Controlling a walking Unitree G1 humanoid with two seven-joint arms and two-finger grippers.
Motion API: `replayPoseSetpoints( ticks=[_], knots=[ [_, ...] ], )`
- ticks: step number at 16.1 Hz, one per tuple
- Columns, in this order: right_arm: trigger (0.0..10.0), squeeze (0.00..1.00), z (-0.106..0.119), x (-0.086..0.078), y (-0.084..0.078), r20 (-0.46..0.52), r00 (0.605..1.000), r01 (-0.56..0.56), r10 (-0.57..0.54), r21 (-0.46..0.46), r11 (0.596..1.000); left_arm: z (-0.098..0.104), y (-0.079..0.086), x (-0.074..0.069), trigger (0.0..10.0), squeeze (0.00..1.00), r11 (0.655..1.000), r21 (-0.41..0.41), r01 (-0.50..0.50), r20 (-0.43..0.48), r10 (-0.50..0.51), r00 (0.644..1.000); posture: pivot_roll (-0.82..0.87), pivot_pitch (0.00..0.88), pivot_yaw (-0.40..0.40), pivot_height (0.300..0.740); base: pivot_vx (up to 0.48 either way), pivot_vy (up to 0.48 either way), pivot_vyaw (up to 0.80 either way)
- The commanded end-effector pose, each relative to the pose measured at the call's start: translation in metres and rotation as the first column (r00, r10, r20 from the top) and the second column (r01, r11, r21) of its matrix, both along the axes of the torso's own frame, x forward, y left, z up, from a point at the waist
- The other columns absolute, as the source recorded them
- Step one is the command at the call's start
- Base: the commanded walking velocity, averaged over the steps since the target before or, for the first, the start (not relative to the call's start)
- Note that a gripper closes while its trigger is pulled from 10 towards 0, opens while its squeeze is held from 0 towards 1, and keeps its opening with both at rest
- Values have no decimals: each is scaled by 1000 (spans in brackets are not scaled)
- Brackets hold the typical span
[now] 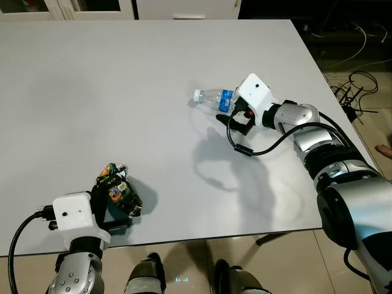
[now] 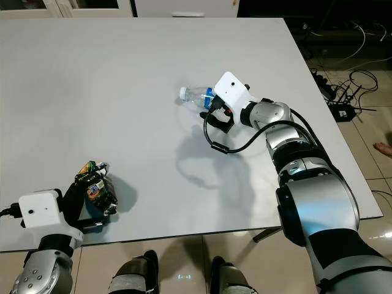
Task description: Picking trash to rubbish bin
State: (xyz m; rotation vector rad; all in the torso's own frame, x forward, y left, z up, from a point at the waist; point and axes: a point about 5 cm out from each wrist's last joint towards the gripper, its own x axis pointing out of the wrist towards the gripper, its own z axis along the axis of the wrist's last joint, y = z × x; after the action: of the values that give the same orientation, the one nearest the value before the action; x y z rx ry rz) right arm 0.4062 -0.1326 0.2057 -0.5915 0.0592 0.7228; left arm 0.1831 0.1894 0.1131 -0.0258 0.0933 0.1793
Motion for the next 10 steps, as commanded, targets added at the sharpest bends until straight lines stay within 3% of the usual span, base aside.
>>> replayPoseSetpoints(
  ticks=[1, 10],
  knots=[
    [10000, 0, 2, 1, -1, -6, 1000, 14, -14, -6, 1000, -10, 1, -8, 6745, 0, 1000, -11, -5, -66, 5, 998, 162, 250, -38, 740, 0, 0, 0],
    [10000, 0, 0, 4, -3, 38, 998, 64, -59, -144, 988, -10, 2, -23, 6941, 0, 1000, -4, -9, -104, 9, 995, 185, 297, -32, 740, 0, 0, 0]
  ],
)
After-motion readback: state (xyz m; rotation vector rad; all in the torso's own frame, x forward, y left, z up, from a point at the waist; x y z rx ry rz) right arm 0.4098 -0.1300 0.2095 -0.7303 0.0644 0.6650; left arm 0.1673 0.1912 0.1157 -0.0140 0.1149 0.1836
